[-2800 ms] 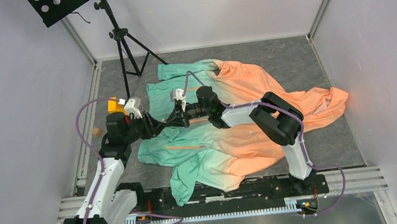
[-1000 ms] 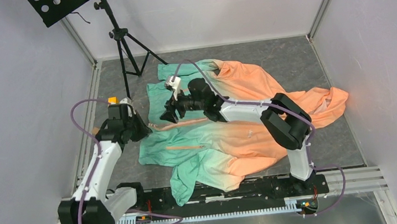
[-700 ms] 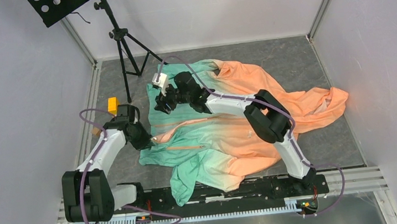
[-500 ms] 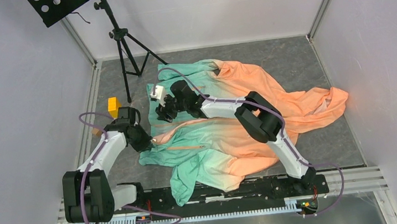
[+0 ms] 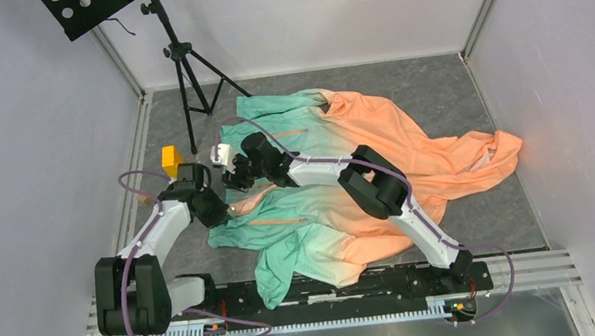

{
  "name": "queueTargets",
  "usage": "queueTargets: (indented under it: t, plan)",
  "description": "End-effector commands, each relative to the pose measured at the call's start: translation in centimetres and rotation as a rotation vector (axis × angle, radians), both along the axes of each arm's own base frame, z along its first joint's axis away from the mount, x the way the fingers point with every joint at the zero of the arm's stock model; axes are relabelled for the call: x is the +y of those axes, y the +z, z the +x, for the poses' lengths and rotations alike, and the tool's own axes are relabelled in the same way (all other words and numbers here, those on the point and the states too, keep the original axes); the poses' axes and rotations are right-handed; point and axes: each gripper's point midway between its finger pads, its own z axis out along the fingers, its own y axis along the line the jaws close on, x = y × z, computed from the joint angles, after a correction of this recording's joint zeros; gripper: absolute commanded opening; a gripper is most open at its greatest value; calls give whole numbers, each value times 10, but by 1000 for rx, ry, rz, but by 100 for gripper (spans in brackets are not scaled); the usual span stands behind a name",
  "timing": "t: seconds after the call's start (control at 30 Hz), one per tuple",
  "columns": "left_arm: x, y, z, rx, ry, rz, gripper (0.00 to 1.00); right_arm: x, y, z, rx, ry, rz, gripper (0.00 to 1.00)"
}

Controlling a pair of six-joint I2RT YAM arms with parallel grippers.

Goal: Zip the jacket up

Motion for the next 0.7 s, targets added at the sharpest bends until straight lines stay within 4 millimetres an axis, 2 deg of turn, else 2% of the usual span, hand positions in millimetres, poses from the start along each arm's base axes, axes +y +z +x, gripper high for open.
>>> queueTargets:
  t: [0.0, 0.23, 0.37, 0.47, 0.53, 0.67]
  plan:
    - [2, 7, 13, -80, -1, 12, 2, 7, 4, 13, -40, -20, 25, 51]
    - [0, 3, 13, -63, -19, 5, 2, 11, 3, 16, -34, -23, 32, 47]
    - [-1, 5, 16, -96, -28, 2, 2, 15, 3, 18, -31, -27, 39, 34]
    - [-2, 9, 19, -129, -48, -4, 2, 18, 9, 20, -27, -30, 53, 18]
    - [-4, 14, 22, -162, -74, -4, 2, 20, 25, 23, -25, -44, 75, 10]
    - [-9, 35, 36, -293, -184, -1, 2, 11, 84, 16, -14, -15, 176, 1]
